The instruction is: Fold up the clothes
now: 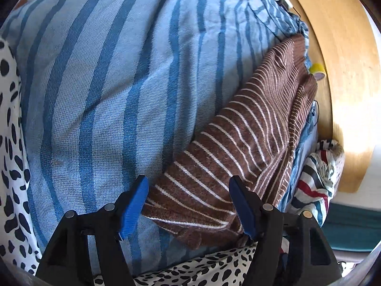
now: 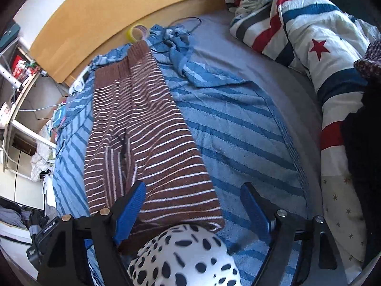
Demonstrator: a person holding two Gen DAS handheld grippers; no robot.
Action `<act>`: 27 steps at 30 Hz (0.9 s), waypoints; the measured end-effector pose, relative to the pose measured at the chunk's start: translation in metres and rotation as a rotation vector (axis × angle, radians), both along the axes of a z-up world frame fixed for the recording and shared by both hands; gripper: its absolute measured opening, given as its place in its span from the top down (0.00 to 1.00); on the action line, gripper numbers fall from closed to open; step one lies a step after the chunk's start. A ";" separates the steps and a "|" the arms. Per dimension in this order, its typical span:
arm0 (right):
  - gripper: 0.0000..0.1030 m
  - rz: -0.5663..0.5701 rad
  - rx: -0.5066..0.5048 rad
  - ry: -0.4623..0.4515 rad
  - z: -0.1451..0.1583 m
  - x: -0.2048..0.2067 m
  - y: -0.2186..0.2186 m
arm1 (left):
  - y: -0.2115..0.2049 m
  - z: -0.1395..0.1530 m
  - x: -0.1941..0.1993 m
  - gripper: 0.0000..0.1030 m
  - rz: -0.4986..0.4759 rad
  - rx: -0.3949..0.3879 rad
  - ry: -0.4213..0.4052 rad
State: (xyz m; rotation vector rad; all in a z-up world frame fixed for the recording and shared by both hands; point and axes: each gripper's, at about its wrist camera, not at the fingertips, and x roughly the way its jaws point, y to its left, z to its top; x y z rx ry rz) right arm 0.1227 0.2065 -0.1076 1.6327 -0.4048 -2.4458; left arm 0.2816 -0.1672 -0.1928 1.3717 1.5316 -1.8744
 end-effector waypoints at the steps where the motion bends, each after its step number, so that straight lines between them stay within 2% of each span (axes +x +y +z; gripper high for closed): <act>1: 0.18 -0.003 -0.001 -0.014 -0.005 -0.005 0.001 | 0.000 -0.002 0.001 0.32 0.013 0.001 -0.004; 7: 0.18 0.048 0.023 -0.165 -0.039 -0.032 -0.003 | 0.004 -0.011 0.011 0.32 0.080 0.019 -0.025; 9: 0.18 0.073 0.039 -0.227 -0.055 -0.038 -0.005 | 0.007 -0.012 0.010 0.32 0.059 0.026 -0.032; 14: 0.20 0.067 -0.015 -0.379 -0.095 -0.040 0.004 | 0.018 -0.014 0.009 0.32 -0.005 0.040 -0.051; 15: 0.23 0.067 -0.034 -0.403 -0.101 -0.038 0.005 | 0.021 -0.015 0.009 0.32 -0.027 0.041 -0.058; 16: 0.30 0.068 -0.053 -0.424 -0.106 -0.037 0.007 | 0.023 -0.015 0.009 0.32 -0.037 0.044 -0.061; 17: 0.36 0.069 -0.068 -0.433 -0.109 -0.036 0.008 | 0.026 -0.016 0.009 0.32 -0.043 0.043 -0.063; 19: 0.41 0.072 -0.100 -0.450 -0.115 -0.034 0.009 | 0.028 -0.016 0.008 0.32 -0.055 0.034 -0.067; 21: 0.41 0.075 -0.128 -0.467 -0.121 -0.031 0.010 | 0.029 -0.016 0.008 0.32 -0.070 0.035 -0.068; 27: 0.44 0.074 -0.122 -0.498 -0.125 -0.029 0.004 | 0.033 -0.022 0.014 0.33 -0.071 0.098 -0.080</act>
